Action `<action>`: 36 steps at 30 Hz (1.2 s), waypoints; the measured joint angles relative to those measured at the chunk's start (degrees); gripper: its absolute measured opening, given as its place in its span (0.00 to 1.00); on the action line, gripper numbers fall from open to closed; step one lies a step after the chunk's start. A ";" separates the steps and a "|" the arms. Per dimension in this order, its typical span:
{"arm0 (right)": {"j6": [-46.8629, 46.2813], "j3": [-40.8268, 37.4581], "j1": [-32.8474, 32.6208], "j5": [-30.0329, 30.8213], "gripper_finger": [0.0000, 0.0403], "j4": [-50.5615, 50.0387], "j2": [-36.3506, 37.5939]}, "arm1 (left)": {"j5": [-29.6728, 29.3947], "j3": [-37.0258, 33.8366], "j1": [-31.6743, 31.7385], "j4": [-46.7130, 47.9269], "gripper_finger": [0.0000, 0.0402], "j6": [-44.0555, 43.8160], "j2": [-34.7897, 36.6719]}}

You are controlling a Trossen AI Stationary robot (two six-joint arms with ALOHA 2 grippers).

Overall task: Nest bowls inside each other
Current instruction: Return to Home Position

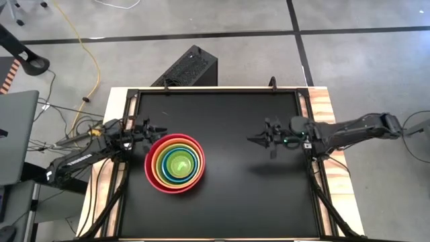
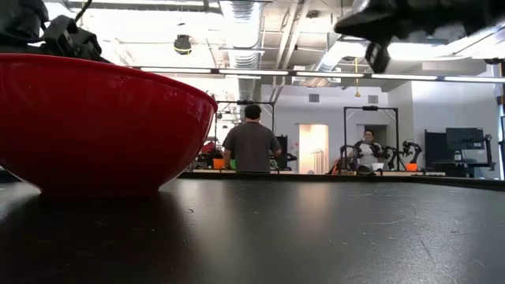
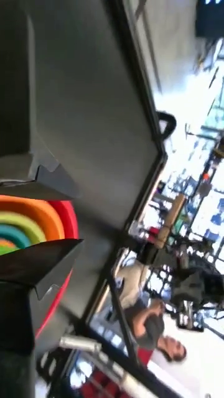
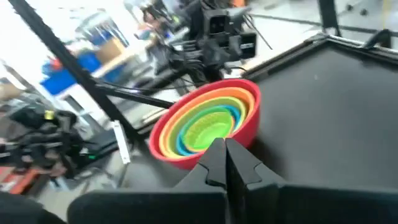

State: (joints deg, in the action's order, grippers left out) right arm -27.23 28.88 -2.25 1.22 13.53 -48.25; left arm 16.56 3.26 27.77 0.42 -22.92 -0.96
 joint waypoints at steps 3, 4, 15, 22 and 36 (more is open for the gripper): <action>-0.17 -7.37 -0.01 -1.05 0.02 12.00 0.86 | -2.26 -0.19 0.00 1.17 0.23 2.10 0.00; -0.15 -9.55 -0.05 -1.34 0.02 15.54 0.84 | -3.06 -0.19 0.00 1.48 0.23 2.21 -0.03; 0.69 -24.88 -0.21 -2.60 0.01 20.29 11.93 | -10.76 -0.02 0.00 5.25 0.22 0.73 -0.23; 4.96 -28.41 0.14 -0.80 0.01 8.96 21.86 | -11.49 0.01 0.00 5.47 0.22 0.69 -0.25; 3.31 -28.47 0.14 -0.44 0.09 -8.06 24.30 | -11.50 0.01 0.00 5.60 0.22 0.66 -0.25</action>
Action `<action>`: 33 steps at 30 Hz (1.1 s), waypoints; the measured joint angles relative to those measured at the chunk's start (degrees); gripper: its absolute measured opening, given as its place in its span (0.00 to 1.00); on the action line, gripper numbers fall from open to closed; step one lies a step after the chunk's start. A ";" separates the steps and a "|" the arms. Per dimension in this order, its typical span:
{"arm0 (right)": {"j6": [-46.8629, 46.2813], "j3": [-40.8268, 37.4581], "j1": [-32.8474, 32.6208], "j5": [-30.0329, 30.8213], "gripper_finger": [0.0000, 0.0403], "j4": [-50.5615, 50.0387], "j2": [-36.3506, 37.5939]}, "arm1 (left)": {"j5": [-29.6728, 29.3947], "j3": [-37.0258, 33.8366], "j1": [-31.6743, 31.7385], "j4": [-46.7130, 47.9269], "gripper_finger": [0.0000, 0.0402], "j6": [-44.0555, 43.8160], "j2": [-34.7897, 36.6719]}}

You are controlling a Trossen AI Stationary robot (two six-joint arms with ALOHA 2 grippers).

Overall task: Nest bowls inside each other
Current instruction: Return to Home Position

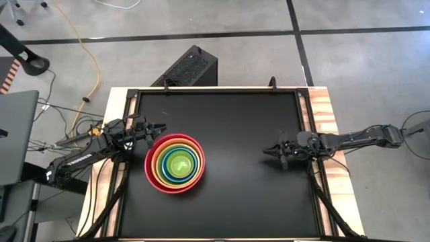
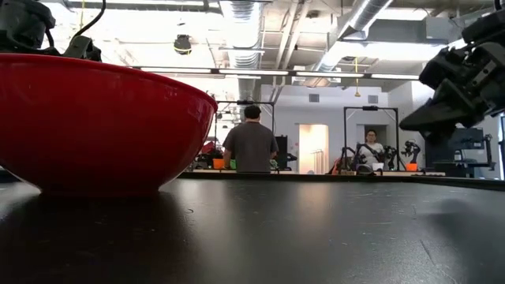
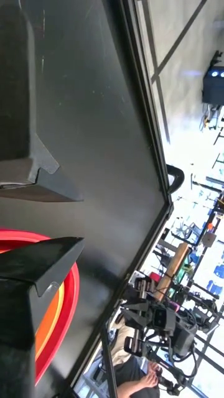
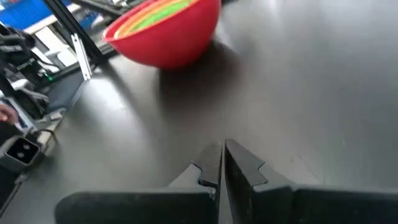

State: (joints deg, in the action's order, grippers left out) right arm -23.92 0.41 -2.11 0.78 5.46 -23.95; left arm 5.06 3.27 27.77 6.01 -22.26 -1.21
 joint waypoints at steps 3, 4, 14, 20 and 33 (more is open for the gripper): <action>0.00 0.00 0.00 0.00 0.09 -1.73 -0.02 | 0.00 0.00 0.00 0.01 0.22 0.00 0.00; 0.00 0.00 0.00 0.00 0.09 -2.32 -0.02 | 0.00 0.00 0.00 0.03 0.22 0.00 0.00; -0.02 -0.05 0.00 -0.13 0.09 -3.72 -0.02 | 0.02 0.00 0.00 0.05 0.22 0.00 0.00; -0.02 -0.07 0.00 -0.13 0.09 -3.72 -0.02 | 0.02 0.00 0.00 0.07 0.22 0.00 0.00; -0.04 -0.09 0.00 -0.13 0.09 -3.72 -0.02 | 0.02 -0.02 0.00 0.07 0.22 0.00 0.00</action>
